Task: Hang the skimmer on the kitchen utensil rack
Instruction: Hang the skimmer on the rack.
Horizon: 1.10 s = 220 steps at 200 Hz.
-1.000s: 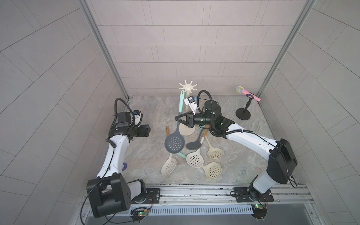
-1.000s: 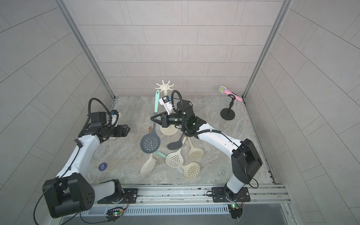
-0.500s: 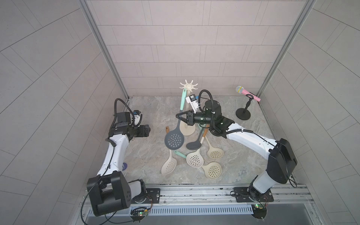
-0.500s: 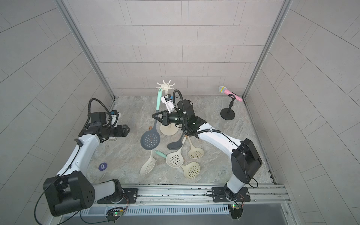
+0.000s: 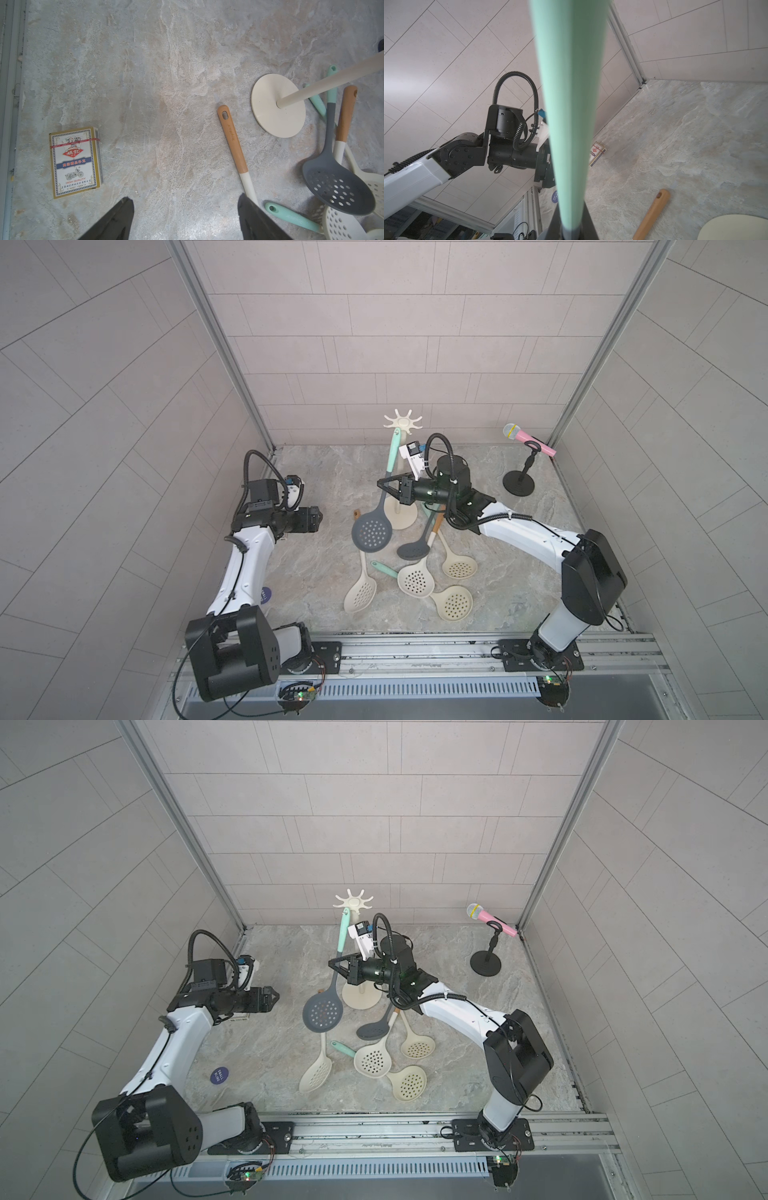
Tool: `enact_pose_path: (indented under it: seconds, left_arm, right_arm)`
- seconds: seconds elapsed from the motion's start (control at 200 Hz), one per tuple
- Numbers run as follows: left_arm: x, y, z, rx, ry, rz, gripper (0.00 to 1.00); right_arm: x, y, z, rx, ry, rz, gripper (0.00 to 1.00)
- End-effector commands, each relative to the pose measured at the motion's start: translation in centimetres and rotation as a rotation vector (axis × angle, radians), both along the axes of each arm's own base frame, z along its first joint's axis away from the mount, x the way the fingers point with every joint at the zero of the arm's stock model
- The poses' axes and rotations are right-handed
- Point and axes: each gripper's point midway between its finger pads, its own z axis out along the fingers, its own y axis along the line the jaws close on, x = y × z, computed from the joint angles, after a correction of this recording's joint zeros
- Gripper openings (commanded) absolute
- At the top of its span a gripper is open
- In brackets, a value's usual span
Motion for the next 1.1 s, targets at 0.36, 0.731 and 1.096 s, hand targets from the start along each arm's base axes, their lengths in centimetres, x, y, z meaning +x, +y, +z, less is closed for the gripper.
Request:
enact_pose_path:
  seconds: [0.36,0.731,1.096]
  left_arm:
    - [-1.1,-1.3,-0.6,-0.040,0.021,-0.091,0.85]
    - [2.3,-2.0,3.3,-0.100,-0.127,-0.107,0.91]
    - [11.3,-4.2,7.9,-0.208,-0.205,-0.175,1.00]
  right_arm:
    - [1.9,-6.2,-7.1,-0.245,0.158,-0.323,0.46]
    - [-2.8,-12.9,-10.2,-0.363,0.198,-0.398,0.66]
    - [-7.0,-18.0,-8.8,-0.376,0.172,-0.454,0.83]
